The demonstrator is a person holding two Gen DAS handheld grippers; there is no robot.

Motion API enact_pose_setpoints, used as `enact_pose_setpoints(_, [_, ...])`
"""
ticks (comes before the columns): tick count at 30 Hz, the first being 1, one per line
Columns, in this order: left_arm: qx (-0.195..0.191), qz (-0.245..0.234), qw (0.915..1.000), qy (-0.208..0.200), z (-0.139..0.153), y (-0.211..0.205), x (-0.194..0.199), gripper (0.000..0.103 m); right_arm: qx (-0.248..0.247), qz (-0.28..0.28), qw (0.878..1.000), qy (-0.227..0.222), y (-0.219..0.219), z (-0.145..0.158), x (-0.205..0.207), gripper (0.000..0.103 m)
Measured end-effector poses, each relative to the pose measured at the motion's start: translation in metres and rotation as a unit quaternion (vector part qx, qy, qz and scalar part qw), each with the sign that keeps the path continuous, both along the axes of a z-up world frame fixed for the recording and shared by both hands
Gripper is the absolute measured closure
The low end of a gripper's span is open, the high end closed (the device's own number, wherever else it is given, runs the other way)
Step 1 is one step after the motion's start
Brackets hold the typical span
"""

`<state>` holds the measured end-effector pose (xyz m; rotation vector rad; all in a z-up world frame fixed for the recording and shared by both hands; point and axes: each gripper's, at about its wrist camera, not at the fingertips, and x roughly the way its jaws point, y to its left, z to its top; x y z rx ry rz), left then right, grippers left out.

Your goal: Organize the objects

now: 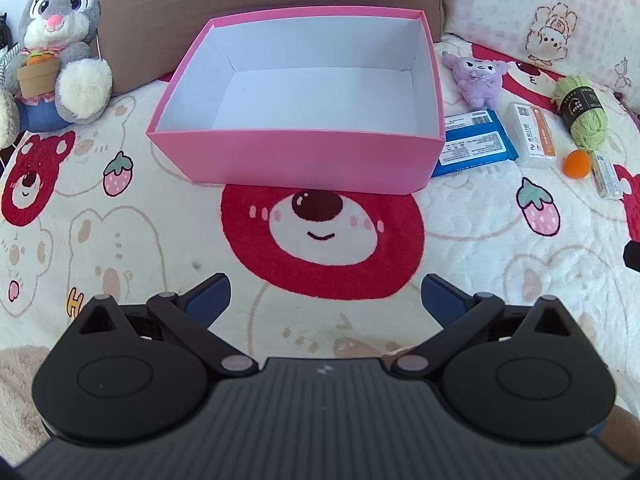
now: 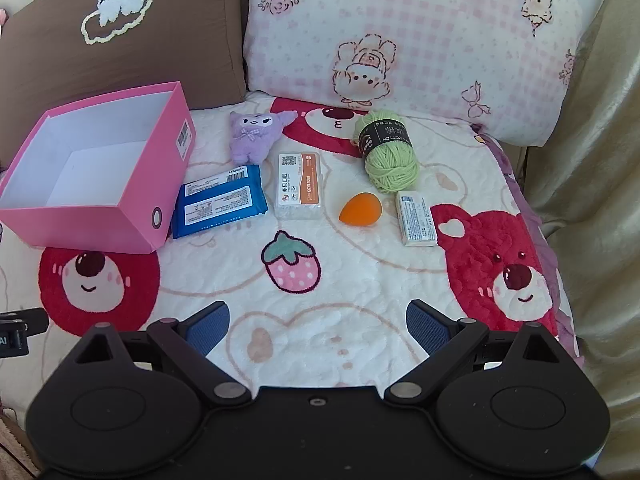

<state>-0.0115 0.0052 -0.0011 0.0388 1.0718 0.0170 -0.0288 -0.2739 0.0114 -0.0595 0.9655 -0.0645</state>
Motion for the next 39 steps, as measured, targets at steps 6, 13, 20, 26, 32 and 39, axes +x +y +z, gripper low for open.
enact_pose_setpoints(6, [-0.018,-0.004,0.9998,0.007,0.0008,0.0016,0.0009,0.0,-0.001,0.002,1.0,0.004,0.0008,-0.0013,0.001,0.006])
enact_pose_setpoints(13, [-0.019,-0.014,0.9997,0.003,0.0033,-0.0003,0.001,0.0,-0.001,0.003,1.0,0.006,0.0012,-0.0014,0.0013,0.006])
enact_pose_setpoints(20, [-0.02,-0.027,0.9994,0.008,0.0032,-0.0023,0.0022,0.0,0.0,0.003,1.0,0.007,0.0008,-0.0017,0.0017,0.006])
enact_pose_setpoints(26, [-0.021,-0.027,0.9994,0.01,0.0027,-0.0031,0.0016,0.0,0.0,0.003,1.0,0.008,0.0004,-0.0027,0.0013,0.006])
enact_pose_setpoints(32, [-0.022,-0.023,0.9994,0.012,0.0013,-0.0027,0.0005,0.0,0.0,0.002,1.0,0.008,-0.0003,-0.0041,0.0008,0.006])
enact_pose_setpoints(39, [-0.028,-0.015,0.9993,0.018,-0.0007,0.0009,0.0014,0.0,0.001,0.002,1.0,0.009,-0.001,-0.0043,0.0009,0.006])
